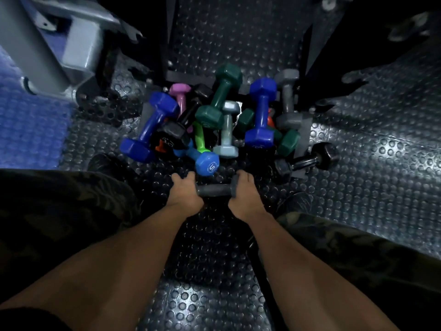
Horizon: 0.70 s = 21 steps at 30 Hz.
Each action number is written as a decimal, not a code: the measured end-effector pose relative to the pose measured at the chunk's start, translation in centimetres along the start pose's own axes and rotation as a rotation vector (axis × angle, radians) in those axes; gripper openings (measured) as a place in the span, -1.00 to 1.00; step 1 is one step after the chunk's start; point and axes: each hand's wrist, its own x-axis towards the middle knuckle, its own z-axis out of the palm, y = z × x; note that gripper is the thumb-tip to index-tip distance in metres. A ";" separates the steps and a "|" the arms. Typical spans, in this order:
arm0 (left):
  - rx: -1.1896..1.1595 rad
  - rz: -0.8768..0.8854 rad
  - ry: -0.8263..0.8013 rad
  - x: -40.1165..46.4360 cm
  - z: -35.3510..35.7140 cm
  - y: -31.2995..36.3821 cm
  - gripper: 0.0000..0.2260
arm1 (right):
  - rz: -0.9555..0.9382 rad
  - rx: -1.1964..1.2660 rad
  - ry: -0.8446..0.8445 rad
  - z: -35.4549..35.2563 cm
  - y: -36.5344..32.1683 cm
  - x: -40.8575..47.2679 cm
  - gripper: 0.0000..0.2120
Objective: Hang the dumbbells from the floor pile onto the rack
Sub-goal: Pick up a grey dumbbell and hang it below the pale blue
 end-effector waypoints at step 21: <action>0.005 0.546 0.397 -19.5 -19.8 11.4 -0.26 | -0.214 0.254 0.456 -18.5 -10.3 -18.0 -0.21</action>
